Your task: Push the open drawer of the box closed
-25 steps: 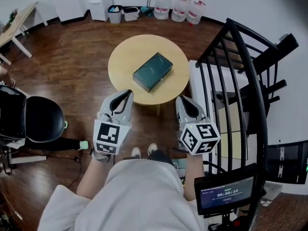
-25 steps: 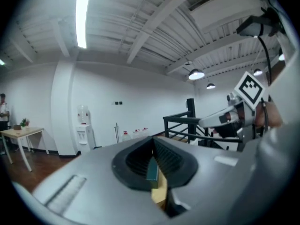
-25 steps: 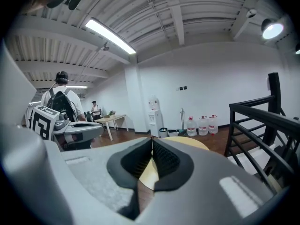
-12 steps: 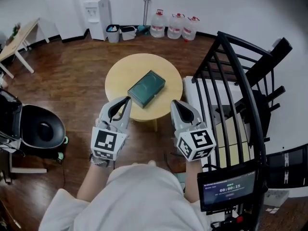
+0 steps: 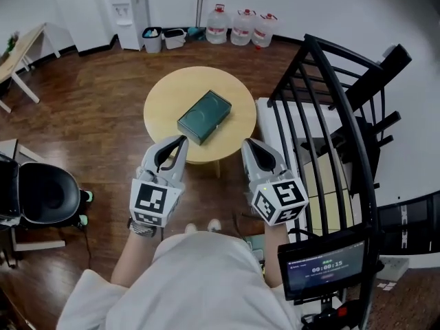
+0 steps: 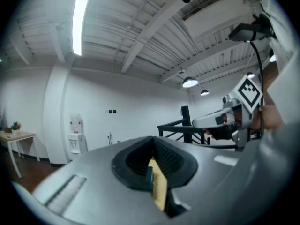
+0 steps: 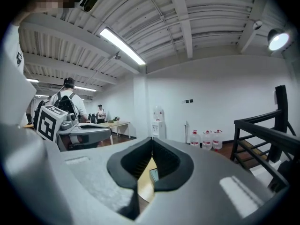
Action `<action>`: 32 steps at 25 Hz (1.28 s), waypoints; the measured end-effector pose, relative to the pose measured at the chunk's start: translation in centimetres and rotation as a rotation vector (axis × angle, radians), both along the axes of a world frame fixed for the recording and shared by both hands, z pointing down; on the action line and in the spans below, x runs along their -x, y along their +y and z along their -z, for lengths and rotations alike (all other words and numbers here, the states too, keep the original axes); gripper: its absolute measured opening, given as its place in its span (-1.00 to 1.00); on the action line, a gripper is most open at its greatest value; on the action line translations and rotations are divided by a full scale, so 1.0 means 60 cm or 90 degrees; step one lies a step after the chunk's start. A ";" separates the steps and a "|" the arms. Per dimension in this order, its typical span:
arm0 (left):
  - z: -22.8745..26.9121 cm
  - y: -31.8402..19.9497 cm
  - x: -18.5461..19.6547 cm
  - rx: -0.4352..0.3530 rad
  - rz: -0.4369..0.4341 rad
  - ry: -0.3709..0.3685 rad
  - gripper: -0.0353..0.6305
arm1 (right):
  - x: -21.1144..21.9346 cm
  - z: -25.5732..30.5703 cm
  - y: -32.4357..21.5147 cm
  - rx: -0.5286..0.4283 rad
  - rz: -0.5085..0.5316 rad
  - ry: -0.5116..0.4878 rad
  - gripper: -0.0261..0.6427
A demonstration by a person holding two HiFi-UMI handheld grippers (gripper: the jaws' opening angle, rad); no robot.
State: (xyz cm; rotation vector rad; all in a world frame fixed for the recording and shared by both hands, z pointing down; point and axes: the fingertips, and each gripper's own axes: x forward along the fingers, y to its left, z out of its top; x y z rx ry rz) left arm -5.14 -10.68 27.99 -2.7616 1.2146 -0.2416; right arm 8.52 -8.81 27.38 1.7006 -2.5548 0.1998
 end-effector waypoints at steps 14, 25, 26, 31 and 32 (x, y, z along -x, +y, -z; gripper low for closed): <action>-0.053 0.056 -0.001 0.052 -0.049 -0.031 -0.88 | 0.046 -0.012 0.058 0.010 -0.004 -0.002 -0.91; -0.044 0.161 -0.022 0.031 -0.047 -0.040 -0.87 | 0.029 -0.009 0.153 -0.001 0.009 -0.011 -0.91; -0.044 0.171 -0.026 0.031 -0.043 -0.039 -0.87 | 0.024 -0.009 0.163 -0.002 0.011 -0.012 -0.91; -0.050 0.233 -0.042 0.028 -0.024 -0.034 -0.87 | 0.010 0.000 0.234 -0.034 0.029 0.013 -0.91; -0.052 0.248 -0.045 0.027 -0.021 -0.033 -0.87 | 0.005 -0.001 0.249 -0.037 0.030 0.016 -0.91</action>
